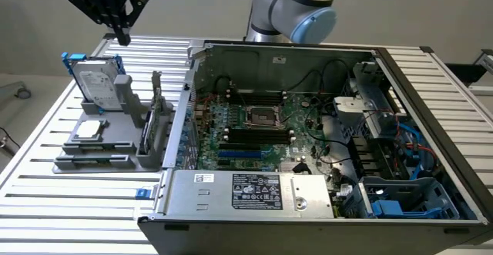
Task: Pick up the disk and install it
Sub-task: 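Reach for the disk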
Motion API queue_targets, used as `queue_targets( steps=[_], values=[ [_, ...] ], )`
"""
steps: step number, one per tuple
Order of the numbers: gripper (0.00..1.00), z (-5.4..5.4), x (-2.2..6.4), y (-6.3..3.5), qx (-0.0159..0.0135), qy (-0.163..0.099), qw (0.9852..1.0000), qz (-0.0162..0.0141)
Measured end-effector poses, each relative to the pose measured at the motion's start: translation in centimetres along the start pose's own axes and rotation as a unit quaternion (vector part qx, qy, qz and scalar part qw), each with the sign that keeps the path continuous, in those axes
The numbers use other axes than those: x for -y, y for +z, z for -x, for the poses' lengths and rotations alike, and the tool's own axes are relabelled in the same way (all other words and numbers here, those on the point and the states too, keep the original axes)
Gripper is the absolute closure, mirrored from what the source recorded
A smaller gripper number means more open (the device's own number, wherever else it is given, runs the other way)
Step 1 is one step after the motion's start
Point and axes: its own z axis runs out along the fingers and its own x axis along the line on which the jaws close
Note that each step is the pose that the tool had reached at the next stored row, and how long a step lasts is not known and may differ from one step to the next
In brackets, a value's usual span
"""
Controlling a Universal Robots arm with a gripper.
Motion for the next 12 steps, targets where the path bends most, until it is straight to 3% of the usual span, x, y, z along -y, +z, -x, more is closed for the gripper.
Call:
queue_targets(
  steps=[12],
  values=[
    [0.89, -5.6, -1.37, 0.35, -0.0019, 0.0, 1.0, -0.0008]
  ],
)
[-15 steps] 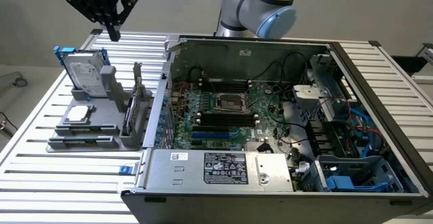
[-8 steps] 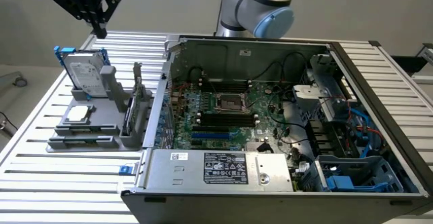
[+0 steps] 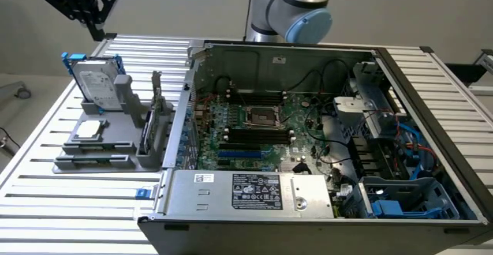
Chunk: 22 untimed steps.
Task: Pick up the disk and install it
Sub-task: 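Reach for the disk, then pick up the disk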
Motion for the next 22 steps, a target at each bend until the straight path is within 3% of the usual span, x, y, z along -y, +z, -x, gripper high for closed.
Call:
queue_targets(
  steps=[9, 12, 14, 22],
  values=[
    [0.89, -4.2, -1.05, 0.26, -0.0013, 0.0, 1.0, -0.0008],
    [0.89, -5.4, -1.26, 0.33, -0.0035, 0.0, 1.0, -0.0011],
    [0.89, -5.7, -1.27, 0.33, -0.0056, -0.001, 1.0, -0.0015],
    [0.89, -5.7, -1.27, 0.33, -0.0056, -0.001, 1.0, -0.0014]
  ],
)
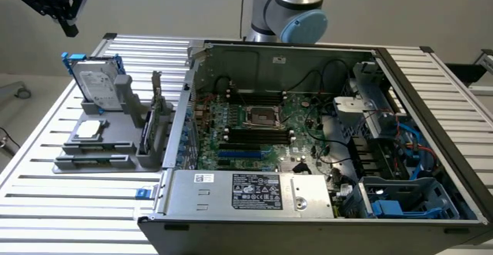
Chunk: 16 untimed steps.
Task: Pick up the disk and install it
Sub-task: 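Pick up the disk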
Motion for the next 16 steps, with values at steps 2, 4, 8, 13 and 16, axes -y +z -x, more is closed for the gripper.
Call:
queue_targets(
  steps=[2, 4, 8, 13, 16],
  values=[
    [0.89, 0.0, 0.0, 0.0, 0.0, 0.0, 1.0, 0.0],
    [0.89, 0.0, 0.0, 0.0, 0.0, 0.0, 1.0, 0.0],
    [0.89, 0.0, 0.0, 0.0, 0.0, 0.0, 1.0, 0.0],
    [0.89, -0.01, 0.0, 0.02, -0.0004, -0.008, 1.0, -0.0004],
    [0.89, -0.01, 0.01, 0.05, -0.0014, -0.035, 0.9994, -0.0009]
  ],
)
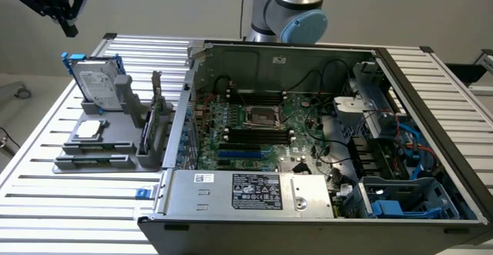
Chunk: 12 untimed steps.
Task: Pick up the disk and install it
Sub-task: 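Pick up the disk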
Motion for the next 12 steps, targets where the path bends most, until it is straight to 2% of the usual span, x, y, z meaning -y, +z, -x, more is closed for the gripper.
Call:
queue_targets(
  steps=[3, 6, 9, 12],
  values=[
    [0.89, 0.0, 0.0, 0.03, -0.0012, -0.027, 0.9996, -0.0004],
    [0.89, 0.0, 0.0, 0.06, -0.0023, -0.054, 0.9985, -0.0008],
    [0.89, 0.0, 0.0, 0.1, -0.0034, -0.082, 0.9966, -0.0012],
    [0.89, 0.0, 0.01, 0.14, -0.0046, -0.109, 0.994, -0.0016]
  ],
)
